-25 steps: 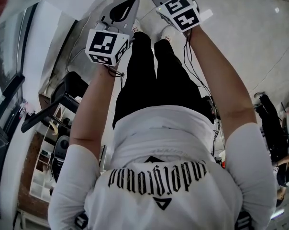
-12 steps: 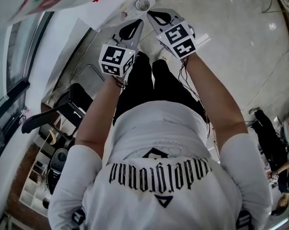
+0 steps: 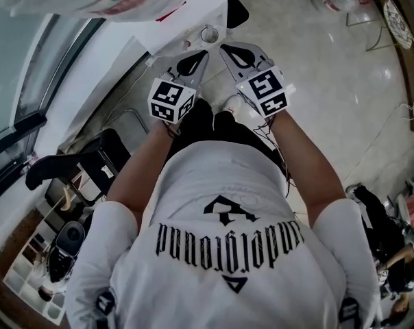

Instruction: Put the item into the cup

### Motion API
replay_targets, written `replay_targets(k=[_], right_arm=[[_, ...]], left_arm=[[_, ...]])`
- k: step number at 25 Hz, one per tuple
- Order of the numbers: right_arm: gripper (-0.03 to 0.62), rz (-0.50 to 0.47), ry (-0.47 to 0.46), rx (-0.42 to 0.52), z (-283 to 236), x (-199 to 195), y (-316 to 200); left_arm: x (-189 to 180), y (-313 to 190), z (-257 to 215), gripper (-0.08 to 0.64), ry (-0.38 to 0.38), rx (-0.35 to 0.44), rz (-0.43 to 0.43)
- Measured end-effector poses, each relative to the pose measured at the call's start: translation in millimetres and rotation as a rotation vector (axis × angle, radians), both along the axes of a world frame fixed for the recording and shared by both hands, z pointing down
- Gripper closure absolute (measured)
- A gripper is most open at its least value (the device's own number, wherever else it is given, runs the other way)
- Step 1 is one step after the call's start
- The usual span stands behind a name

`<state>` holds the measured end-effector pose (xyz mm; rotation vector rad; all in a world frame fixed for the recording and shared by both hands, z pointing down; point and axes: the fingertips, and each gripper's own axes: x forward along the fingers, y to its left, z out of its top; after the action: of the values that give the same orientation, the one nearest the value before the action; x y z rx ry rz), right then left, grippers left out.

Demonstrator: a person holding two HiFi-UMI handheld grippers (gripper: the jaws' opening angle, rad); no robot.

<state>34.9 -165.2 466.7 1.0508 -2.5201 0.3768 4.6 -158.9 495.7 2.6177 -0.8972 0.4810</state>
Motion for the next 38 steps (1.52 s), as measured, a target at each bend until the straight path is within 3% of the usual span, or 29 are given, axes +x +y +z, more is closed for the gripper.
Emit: replay_targets(k=[19, 28, 38], right_arm=[[0.577, -0.048, -0.070, 0.181, -125.6, 12.5, 54.3], [0.577, -0.096, -0.080, 0.200, -142.0, 1.2, 68.3], [0.577, -0.080, -0.059, 0.190, -139.7, -24.6, 101.0]], left_arm=[[-2.2, 38.9, -130.9, 0.548, 0.053, 0.193, -0.065], [-23.6, 59.3, -155.2, 0.548, 0.046, 0.224, -0.111], [-65.0, 90.7, -161.9, 0.548, 0.036, 0.248, -0.081]])
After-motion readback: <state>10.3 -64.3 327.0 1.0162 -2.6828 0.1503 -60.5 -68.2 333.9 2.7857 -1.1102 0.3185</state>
